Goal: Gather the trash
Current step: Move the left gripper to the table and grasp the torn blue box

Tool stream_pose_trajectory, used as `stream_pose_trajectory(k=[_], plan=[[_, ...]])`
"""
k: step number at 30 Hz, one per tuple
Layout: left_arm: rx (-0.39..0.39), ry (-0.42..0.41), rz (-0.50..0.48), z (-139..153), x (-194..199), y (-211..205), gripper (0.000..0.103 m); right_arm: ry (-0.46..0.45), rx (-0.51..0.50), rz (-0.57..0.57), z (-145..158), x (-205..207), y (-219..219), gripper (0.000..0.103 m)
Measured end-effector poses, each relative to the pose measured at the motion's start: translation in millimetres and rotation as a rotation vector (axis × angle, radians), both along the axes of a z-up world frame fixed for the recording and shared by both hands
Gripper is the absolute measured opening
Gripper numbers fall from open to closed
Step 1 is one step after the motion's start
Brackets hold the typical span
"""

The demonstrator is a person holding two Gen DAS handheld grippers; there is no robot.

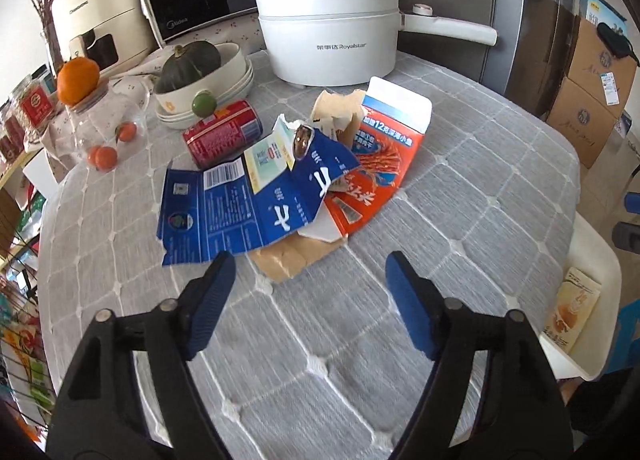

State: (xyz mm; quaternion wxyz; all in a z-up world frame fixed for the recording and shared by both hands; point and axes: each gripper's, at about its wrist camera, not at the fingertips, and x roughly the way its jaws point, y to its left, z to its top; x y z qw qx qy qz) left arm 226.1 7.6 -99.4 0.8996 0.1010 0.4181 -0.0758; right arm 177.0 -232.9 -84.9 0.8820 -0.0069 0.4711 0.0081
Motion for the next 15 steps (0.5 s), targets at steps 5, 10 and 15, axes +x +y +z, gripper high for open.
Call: stream_pose_trajectory(k=[5,10,15], plan=[[0.022,0.014,0.031,-17.5,39.9,-7.8,0.049,0.016,-0.010,0.005,-6.3,14.3,5.6,0.079],[-0.018,0.001,0.075,-16.2,48.4,-1.7,0.008,0.031,-0.022,-0.001,-12.3,25.3,7.1,0.079],[-0.101,-0.060,0.093,13.9,19.4,18.7,0.003,0.018,0.002,-0.024,-13.8,33.1,7.6,0.079]])
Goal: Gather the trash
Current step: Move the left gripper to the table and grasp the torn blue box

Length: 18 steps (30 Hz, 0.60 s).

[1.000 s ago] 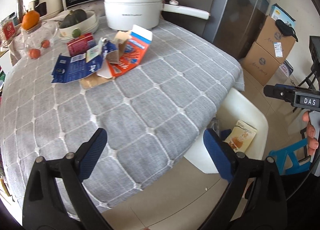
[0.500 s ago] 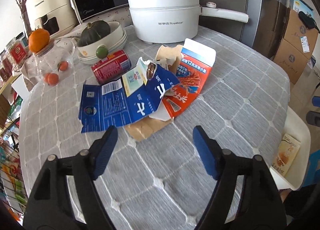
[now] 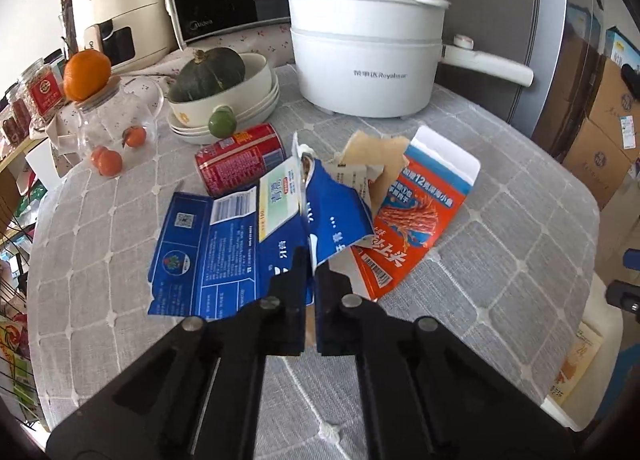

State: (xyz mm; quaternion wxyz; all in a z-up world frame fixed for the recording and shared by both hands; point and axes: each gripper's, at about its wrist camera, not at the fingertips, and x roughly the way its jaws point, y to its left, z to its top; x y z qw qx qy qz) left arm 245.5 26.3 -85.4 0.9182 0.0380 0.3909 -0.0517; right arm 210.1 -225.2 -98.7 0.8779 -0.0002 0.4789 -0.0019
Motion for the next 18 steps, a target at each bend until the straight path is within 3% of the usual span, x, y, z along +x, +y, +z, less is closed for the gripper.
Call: stream_pose_trajectory(k=[8,14,17,18], plan=[[-0.132,-0.042,0.027,49.2,-69.8,47.5,0.002,-0.004,0.085,0.020,-10.4,18.5,30.8,0.079],[-0.263,-0.070,0.065,68.0,-105.0,82.1,0.002,-0.019,0.103,0.077,-21.6,48.4,62.8,0.079],[-0.302,-0.077,0.081,71.3,-109.4,96.9,0.002,-0.055,0.134,0.100,-22.5,64.4,78.3,0.075],[-0.298,-0.081,0.083,72.0,-110.7,100.4,0.002,-0.063,0.164,0.113,-22.6,69.6,84.5,0.069]])
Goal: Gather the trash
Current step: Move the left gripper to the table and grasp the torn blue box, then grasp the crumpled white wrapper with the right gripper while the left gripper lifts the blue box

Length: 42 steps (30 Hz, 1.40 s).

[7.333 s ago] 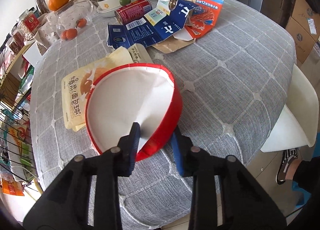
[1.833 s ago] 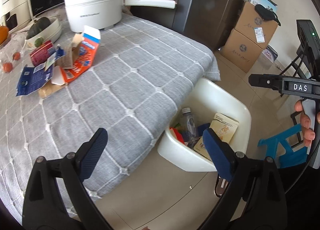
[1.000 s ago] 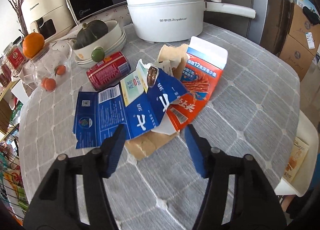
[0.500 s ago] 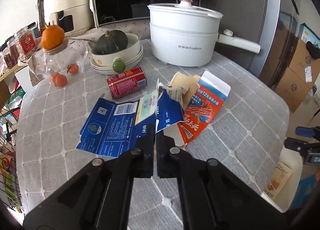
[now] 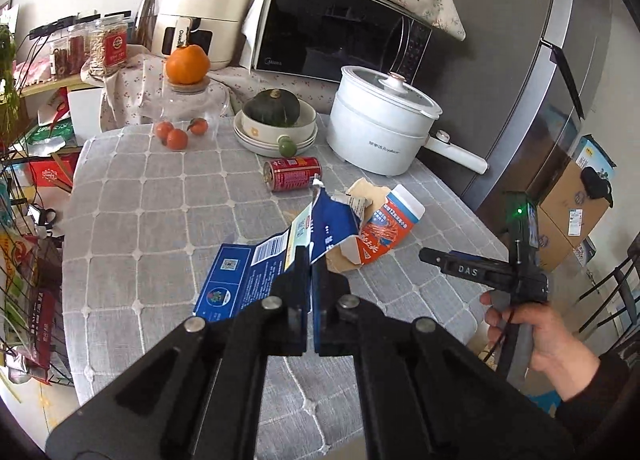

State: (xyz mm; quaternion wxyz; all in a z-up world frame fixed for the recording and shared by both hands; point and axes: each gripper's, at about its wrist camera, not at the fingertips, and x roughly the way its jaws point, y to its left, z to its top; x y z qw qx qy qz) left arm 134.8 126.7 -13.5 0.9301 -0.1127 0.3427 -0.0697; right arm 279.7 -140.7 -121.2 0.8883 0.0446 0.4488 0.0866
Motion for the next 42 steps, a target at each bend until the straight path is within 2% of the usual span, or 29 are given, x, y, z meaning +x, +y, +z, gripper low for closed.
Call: stream_pose_trajectory(k=[2,5,9,14,16,17,20,21,23,24,35,42], plan=[[0.010,-0.010,0.004,1.5,-2.6,7.2,0.002,-0.006,0.063,0.027,0.6,9.5,12.5,0.060],[0.004,-0.020,0.013,3.4,-3.5,18.6,0.002,-0.007,0.151,0.067,0.3,27.9,34.0,0.058],[0.014,-0.021,0.012,2.6,-3.6,28.8,0.002,-0.006,0.192,0.070,-5.8,58.8,63.2,0.059],[-0.003,-0.012,0.036,-0.5,-3.0,43.3,0.002,0.012,0.145,0.025,-27.9,96.4,92.6,0.058],[-0.012,-0.008,0.046,-1.4,-2.7,48.4,0.002,0.029,0.123,-0.004,-38.3,108.2,98.2,0.053],[-0.012,-0.008,0.050,-1.6,-2.4,49.9,0.002,0.030,0.119,-0.014,-42.1,111.2,99.4,0.045],[-0.015,-0.007,0.060,-1.8,-1.5,52.8,0.002,-0.007,0.092,-0.024,-42.4,112.2,103.6,0.041],[-0.017,-0.008,0.062,-1.4,-1.6,53.3,0.002,-0.008,0.088,-0.011,-41.6,110.9,105.2,0.032],[-0.020,-0.013,0.067,-0.5,-2.5,53.5,0.002,-0.015,0.072,0.015,-36.5,106.1,106.3,0.027],[-0.024,-0.015,0.070,0.3,-3.0,53.6,0.002,-0.028,0.058,0.032,-31.4,101.5,107.9,0.012],[-0.068,-0.022,0.049,9.1,-8.9,34.4,0.002,-0.139,-0.010,0.106,44.6,21.7,81.2,0.012],[-0.013,-0.083,-0.052,27.9,-23.5,-7.6,0.002,-0.153,-0.038,0.081,70.3,-32.9,31.4,0.012]])
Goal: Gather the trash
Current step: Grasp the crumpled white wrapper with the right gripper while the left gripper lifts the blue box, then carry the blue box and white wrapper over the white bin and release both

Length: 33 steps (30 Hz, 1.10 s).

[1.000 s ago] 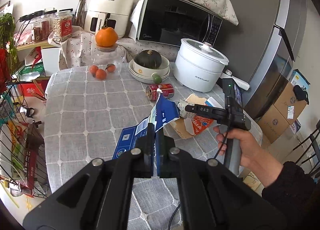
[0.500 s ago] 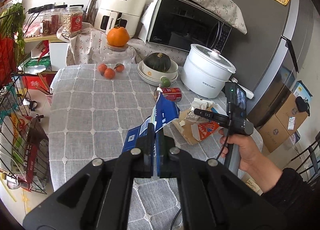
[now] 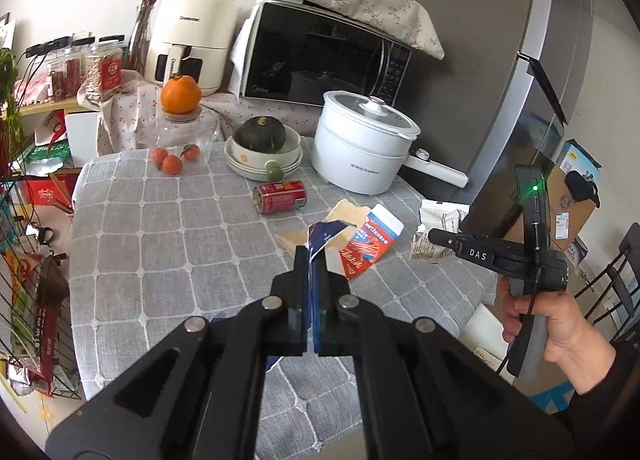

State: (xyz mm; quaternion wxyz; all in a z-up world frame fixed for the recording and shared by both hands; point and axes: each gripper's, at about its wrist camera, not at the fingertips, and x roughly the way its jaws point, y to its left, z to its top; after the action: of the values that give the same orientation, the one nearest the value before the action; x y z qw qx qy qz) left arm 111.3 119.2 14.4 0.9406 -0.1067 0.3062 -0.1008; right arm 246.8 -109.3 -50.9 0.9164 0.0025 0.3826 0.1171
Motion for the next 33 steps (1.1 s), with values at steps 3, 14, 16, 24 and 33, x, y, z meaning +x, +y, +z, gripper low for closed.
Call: stream_pose_trajectory(k=[3,14,16,24,33], plan=[[0.039,-0.009,-0.044,1.7,-5.1,-19.4,0.001,0.005,-0.002,-0.022,5.9,-23.9,-25.7,0.012],[0.006,-0.020,-0.191,4.4,-28.5,-99.5,0.001,-0.008,-0.038,-0.074,17.7,-111.7,-113.8,0.012],[-0.010,-0.020,-0.224,3.0,-32.3,-115.9,0.001,0.012,-0.024,-0.082,13.3,-122.2,-127.6,0.012],[-0.031,-0.013,-0.377,1.4,-40.5,-175.0,0.001,0.051,-0.014,-0.157,15.9,-150.5,-173.7,0.013],[-0.085,-0.023,-0.550,3.1,-48.8,-248.4,0.001,0.112,-0.020,-0.287,-1.7,-174.9,-244.0,0.013]])
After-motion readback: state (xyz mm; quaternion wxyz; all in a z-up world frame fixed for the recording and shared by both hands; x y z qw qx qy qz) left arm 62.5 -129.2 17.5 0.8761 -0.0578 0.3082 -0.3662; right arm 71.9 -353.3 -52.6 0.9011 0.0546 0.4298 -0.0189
